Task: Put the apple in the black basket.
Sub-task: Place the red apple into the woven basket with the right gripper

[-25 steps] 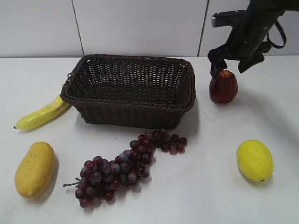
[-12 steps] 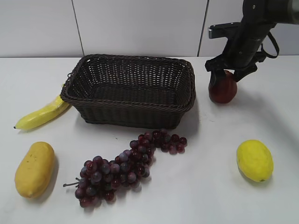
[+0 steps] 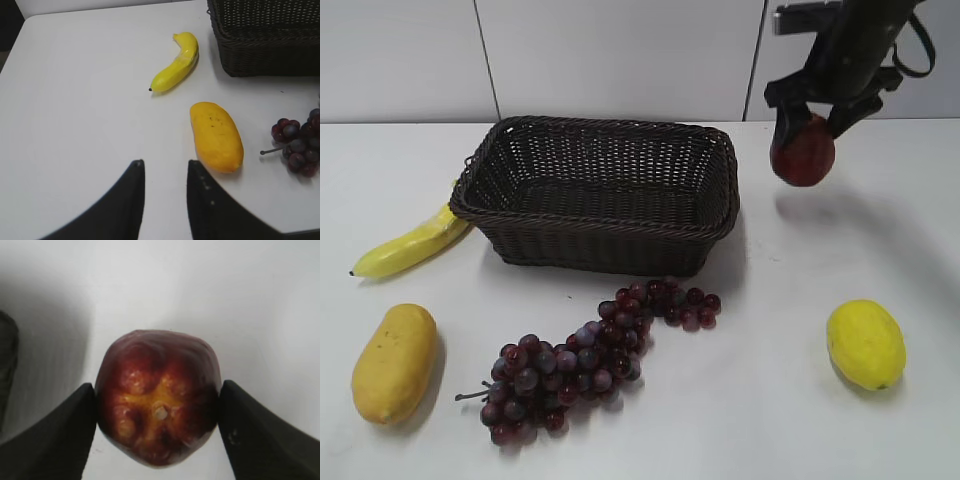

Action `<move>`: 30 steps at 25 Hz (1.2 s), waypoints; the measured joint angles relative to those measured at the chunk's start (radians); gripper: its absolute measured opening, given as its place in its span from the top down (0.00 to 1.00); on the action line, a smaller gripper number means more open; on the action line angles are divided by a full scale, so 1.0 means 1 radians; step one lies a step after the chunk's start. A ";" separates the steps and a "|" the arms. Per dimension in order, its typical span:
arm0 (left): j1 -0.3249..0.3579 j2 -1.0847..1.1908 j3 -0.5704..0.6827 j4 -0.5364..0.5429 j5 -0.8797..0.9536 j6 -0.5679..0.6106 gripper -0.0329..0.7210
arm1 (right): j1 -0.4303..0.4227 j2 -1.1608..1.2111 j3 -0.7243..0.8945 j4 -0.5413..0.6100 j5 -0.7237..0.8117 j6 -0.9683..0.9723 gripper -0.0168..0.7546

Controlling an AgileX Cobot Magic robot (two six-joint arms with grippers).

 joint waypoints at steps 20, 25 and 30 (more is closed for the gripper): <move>0.000 0.000 0.000 0.000 0.000 0.000 0.66 | 0.328 -0.172 -0.022 0.140 -0.088 -0.105 0.28; 0.000 0.000 0.000 0.000 0.000 0.000 0.67 | 0.356 -0.041 -0.022 0.129 -0.120 -0.109 0.28; 0.000 0.000 0.000 0.000 0.000 0.000 0.67 | 0.356 0.070 -0.022 0.105 -0.164 -0.119 0.28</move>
